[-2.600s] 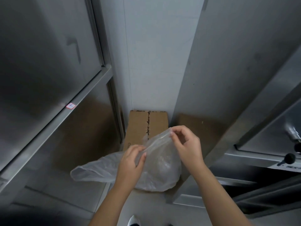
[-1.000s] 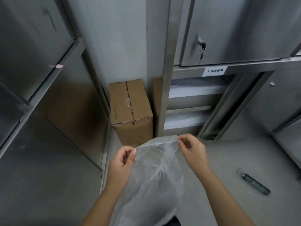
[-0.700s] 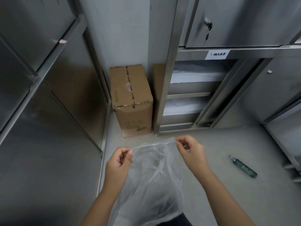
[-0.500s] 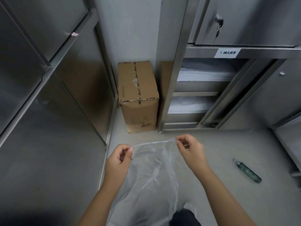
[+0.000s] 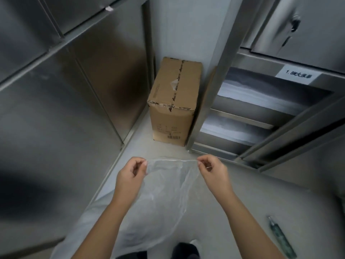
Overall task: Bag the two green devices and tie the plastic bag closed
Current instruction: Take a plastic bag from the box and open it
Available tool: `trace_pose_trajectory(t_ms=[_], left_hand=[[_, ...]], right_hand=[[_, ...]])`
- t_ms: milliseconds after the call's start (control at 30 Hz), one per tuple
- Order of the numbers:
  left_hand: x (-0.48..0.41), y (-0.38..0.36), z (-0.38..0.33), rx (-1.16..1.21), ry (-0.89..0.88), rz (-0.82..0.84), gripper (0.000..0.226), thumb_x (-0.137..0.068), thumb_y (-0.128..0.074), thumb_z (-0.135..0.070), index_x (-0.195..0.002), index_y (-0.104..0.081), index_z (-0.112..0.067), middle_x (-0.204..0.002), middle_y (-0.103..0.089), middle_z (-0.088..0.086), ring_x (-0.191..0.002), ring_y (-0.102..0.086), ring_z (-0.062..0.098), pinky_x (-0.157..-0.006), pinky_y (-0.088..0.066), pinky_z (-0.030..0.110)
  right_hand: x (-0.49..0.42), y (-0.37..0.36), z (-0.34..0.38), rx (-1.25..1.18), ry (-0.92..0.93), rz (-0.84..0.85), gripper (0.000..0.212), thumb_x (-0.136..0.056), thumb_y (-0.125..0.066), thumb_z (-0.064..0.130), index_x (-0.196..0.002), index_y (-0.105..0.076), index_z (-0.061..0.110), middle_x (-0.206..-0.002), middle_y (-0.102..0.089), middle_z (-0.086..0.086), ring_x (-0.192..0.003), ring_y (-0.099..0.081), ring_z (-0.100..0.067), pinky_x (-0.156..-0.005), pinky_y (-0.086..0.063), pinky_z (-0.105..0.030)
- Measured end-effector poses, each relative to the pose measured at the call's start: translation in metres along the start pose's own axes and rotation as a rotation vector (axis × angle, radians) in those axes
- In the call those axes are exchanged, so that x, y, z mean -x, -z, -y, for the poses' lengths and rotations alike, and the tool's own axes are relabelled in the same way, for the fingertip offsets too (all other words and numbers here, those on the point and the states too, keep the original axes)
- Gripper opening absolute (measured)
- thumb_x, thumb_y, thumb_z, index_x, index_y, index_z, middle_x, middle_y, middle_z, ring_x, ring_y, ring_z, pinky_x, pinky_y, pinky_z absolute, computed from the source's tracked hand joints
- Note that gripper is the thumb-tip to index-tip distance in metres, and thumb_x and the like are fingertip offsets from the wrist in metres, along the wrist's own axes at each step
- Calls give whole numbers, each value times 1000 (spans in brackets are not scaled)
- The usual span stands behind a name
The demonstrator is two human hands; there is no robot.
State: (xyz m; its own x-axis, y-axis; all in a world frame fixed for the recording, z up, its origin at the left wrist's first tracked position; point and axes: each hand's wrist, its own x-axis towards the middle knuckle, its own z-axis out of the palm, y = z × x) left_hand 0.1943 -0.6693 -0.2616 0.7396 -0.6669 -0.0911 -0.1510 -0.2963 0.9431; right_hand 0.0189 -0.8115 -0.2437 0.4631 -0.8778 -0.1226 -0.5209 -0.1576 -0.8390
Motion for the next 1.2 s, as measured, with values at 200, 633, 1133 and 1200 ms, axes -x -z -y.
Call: trace_pose_trajectory(t_ms=[200, 633, 1133, 1200], left_hand=[[-25, -44, 47, -38, 96, -47, 12, -89, -54, -18, -78, -58, -21, -67, -60, -14, -62, -52, 2, -58, -38, 10], [-142, -93, 217, -29, 122, -77, 14, -88, -56, -16, -74, -56, -19, -64, -56, -1, -55, -49, 0, -56, -38, 8], [-214, -128, 338, -17, -227, -250, 24, -87, -55, -27, -74, -54, -47, -67, -59, -17, -62, -53, 5, -57, -43, 12], [-215, -141, 361, -39, -273, -272, 26, -87, -55, -26, -76, -53, -49, -68, -59, -7, -64, -55, 11, -58, -45, 19]], right_hand=[[-44, -24, -61, 63, -49, 125, 10, -84, -57, 6, -88, -66, 10, -81, -62, 2, -67, -52, 2, -60, -37, -2], [-161, -169, -187, -60, -111, 70, 22, -85, -56, 9, -74, -58, 28, -75, -61, 6, -67, -55, -6, -54, -41, -4], [-260, -278, -277, -178, 204, -12, 17, -85, -57, 13, -84, -62, 30, -88, -64, 6, -81, -59, -12, -72, -51, -27], [-268, -288, -300, -152, 219, -3, 14, -86, -57, 12, -87, -63, 25, -90, -64, 4, -83, -59, -12, -72, -51, -26]])
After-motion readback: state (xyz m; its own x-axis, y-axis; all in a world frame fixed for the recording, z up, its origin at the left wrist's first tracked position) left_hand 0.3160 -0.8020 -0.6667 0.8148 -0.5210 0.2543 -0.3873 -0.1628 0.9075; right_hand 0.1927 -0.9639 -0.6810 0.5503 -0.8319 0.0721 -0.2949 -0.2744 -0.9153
